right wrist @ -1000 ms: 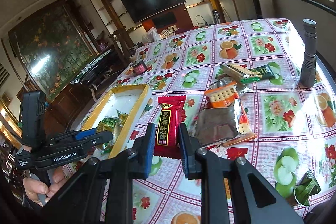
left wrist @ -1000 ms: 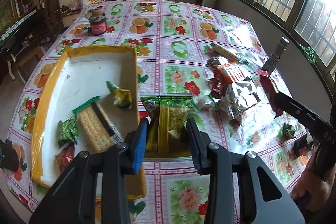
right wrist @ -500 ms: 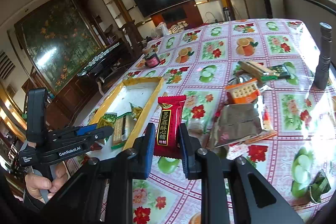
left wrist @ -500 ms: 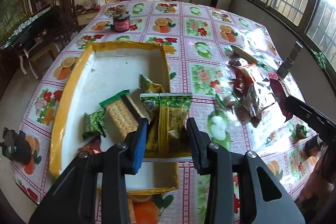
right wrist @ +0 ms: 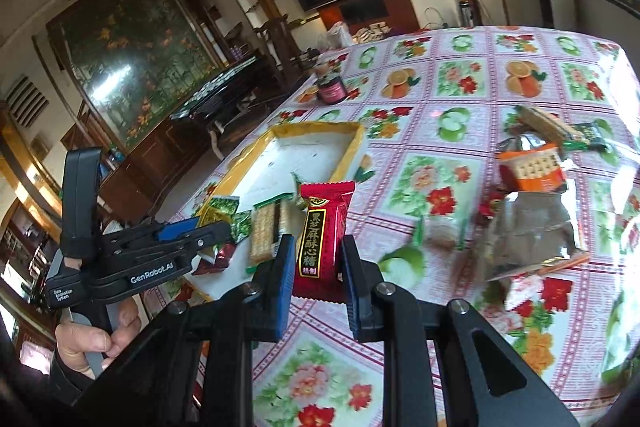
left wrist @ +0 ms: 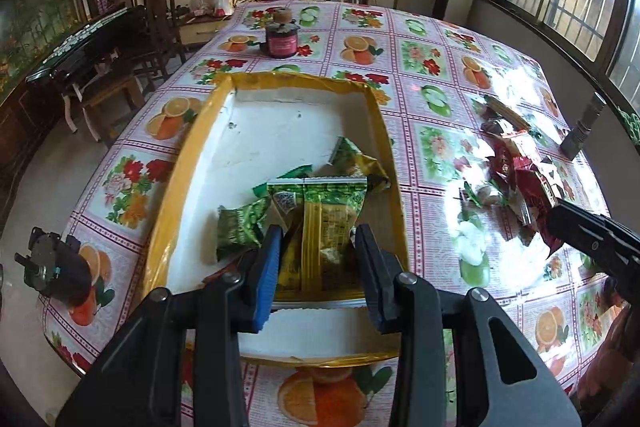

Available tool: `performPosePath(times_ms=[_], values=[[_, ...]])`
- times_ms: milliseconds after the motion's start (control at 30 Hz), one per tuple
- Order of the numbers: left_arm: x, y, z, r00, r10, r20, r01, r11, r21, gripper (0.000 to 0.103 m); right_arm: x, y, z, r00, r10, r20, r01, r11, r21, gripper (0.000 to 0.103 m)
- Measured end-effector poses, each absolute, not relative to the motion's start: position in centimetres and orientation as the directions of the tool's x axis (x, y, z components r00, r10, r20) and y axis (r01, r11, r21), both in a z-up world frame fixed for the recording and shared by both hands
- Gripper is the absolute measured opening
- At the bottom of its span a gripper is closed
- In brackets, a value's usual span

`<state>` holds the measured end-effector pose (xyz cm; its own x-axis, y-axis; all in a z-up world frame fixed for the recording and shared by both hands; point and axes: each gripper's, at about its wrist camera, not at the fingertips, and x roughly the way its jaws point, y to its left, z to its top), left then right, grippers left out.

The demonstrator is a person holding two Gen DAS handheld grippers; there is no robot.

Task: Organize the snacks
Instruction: 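Carry the yellow-green packet over the tray while the right tool carries the red bar, then open the left tool over the tray while the right tool drops the red bar in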

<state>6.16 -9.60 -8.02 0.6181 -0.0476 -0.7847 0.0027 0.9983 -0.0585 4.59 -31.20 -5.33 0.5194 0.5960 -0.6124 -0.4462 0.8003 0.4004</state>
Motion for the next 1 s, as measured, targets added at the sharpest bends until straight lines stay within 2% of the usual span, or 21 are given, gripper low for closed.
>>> performPosePath(times_ms=[633, 867, 933, 1000], values=[[6.6, -4.7, -10.1, 0.581, -0.022, -0.814, -0.086, 0.992, -0.088, 0.039, 5.5, -25.4, -7.3, 0.425, 0.62, -0.66, -0.517, 0.764, 0.386, 0.022], [6.8, -4.3, -10.4, 0.579, -0.028, -0.815, -0.09, 0.991, -0.098, 0.039, 3.7, -25.5, -9.7, 0.409, 0.491, -0.769, -0.494, 0.828, 0.266, 0.026], [7.0, -4.4, -10.6, 0.576, -0.034, -0.817, -0.085, 0.991, -0.101, 0.039, 2.9, -24.6, -10.7, 0.385, 0.462, -0.799, -0.504, 0.83, 0.238, 0.034], [7.2, -4.6, -10.7, 0.572, -0.038, -0.819, -0.082, 0.991, -0.103, 0.039, 2.7, -23.7, -11.6, 0.387, 0.415, -0.823, -0.506, 0.842, 0.187, 0.037]])
